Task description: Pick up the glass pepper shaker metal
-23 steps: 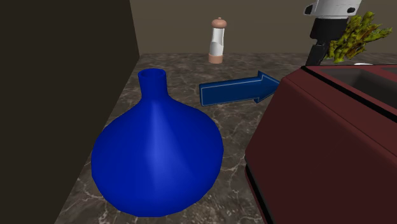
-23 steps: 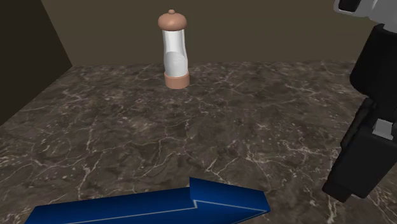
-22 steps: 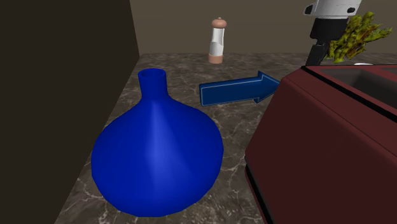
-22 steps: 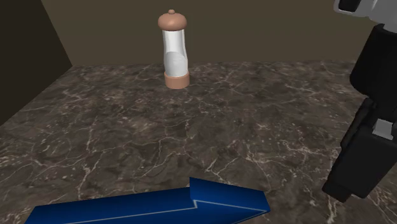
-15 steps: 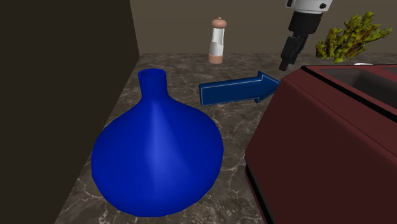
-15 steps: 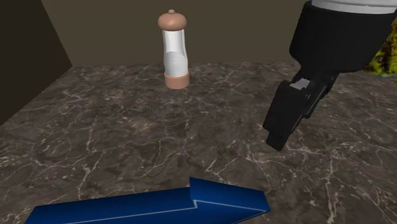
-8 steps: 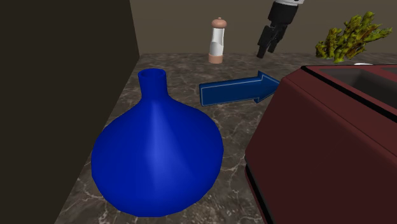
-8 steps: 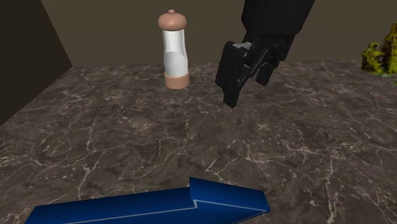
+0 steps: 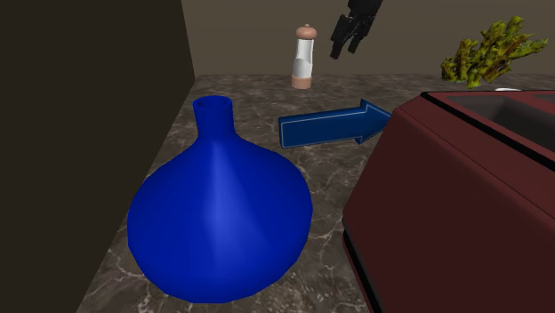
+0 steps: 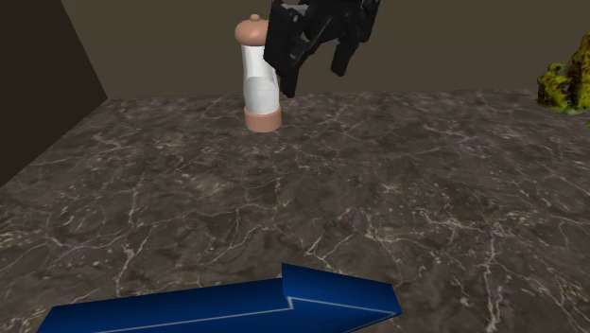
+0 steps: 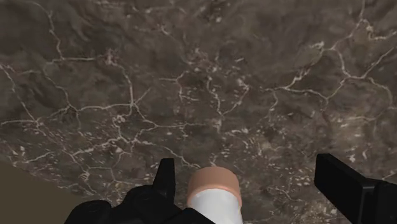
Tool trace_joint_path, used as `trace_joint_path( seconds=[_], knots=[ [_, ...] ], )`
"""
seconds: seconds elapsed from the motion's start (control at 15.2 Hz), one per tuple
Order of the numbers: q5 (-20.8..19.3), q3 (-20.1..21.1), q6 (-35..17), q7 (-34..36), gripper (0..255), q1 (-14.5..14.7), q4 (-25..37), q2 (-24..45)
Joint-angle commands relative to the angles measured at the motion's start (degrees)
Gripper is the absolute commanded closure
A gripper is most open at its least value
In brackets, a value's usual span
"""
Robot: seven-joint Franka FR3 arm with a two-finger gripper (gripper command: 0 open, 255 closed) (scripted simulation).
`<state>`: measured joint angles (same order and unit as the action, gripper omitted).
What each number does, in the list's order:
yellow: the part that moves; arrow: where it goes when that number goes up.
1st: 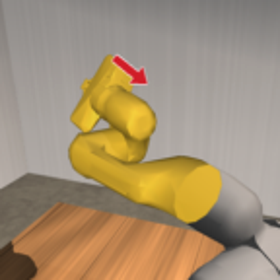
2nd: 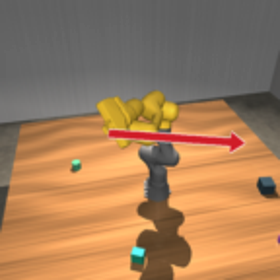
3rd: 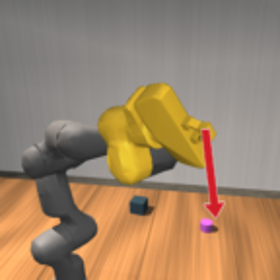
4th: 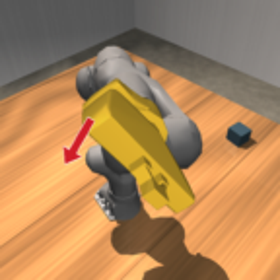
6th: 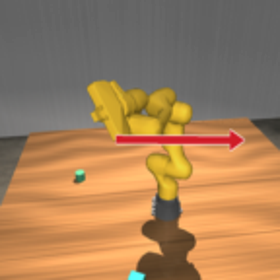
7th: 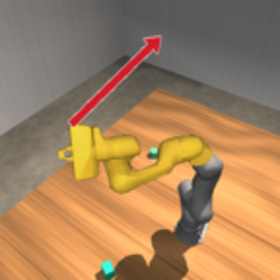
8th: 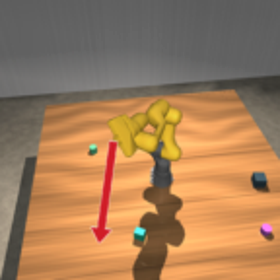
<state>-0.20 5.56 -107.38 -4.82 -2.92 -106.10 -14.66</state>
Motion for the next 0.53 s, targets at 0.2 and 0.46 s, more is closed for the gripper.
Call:
trace_joint_path(
  seconds=[0.2, 0.46],
  knots=[
    [-1.3, 0.6, -2.3, 1.3, 0, -0.1, 10.6, 8.1],
    [-2.6, 0.9, -2.8, 2.3, 0, 0.0, 20.7, 14.8]
  ],
)
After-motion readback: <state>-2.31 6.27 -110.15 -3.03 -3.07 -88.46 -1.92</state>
